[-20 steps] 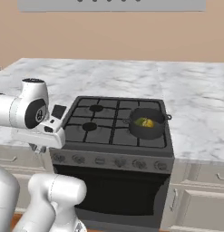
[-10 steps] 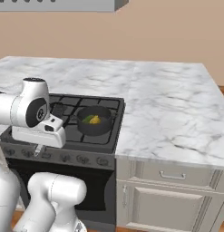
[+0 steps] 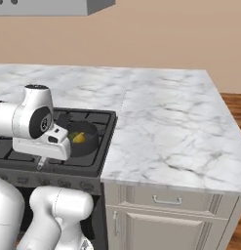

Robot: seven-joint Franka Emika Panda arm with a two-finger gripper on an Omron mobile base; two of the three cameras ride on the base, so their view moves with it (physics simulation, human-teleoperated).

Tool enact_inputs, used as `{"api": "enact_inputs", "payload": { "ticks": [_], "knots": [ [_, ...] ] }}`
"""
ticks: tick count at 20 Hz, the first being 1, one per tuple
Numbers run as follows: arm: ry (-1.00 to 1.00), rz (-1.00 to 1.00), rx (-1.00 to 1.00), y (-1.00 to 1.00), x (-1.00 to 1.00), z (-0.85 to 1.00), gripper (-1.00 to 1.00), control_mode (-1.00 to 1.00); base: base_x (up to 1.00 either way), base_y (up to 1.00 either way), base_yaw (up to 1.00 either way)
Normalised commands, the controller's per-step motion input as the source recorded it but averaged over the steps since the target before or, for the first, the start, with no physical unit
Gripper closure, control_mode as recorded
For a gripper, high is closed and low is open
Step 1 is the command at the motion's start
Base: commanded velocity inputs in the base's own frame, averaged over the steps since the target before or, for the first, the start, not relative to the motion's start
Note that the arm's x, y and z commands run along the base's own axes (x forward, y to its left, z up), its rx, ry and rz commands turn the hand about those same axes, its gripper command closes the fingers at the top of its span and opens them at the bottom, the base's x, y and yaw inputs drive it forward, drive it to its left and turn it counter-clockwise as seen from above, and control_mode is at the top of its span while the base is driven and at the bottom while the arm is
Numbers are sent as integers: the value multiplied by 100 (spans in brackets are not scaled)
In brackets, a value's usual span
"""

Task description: Put the squash and cucumber in the pot. Retrieve the spatula and lightly stir the vegetables in the pot.

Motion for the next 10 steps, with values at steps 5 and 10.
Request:
{"api": "enact_inputs", "payload": {
  "ticks": [5, 10],
  "knots": [
    [0, 0, 0, 0, 0, 0, 100, 100, 71, -9, -18],
    [0, 0, 0, 0, 0, 0, 100, 100, 76, 0, -1]
  ]
}}
